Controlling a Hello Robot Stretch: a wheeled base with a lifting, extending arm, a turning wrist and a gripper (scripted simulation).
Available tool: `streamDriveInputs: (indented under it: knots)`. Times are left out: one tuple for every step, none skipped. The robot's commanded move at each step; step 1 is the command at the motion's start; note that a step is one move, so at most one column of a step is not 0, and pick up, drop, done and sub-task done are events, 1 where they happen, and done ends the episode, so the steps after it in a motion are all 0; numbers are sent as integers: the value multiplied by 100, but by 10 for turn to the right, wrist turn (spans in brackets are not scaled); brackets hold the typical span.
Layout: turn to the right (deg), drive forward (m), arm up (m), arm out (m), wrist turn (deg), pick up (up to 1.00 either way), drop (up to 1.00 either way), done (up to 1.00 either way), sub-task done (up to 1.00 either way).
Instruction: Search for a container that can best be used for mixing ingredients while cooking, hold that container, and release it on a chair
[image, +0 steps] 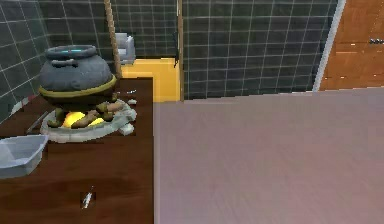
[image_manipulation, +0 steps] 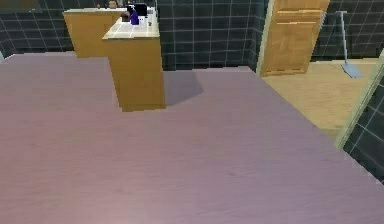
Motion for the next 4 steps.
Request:
streamDriveInputs:
  knots:
    - [150, 0, 0, 0, 0, 0, 0, 0, 0]
    - [0, 40, 0, 0, 0, 0, 0, 0, 0]
    - [-210, 0, 0, 0, 0, 0, 0, 0, 0]
    - [0, 100, 0, 0, 0, 0, 0, 0, 0]
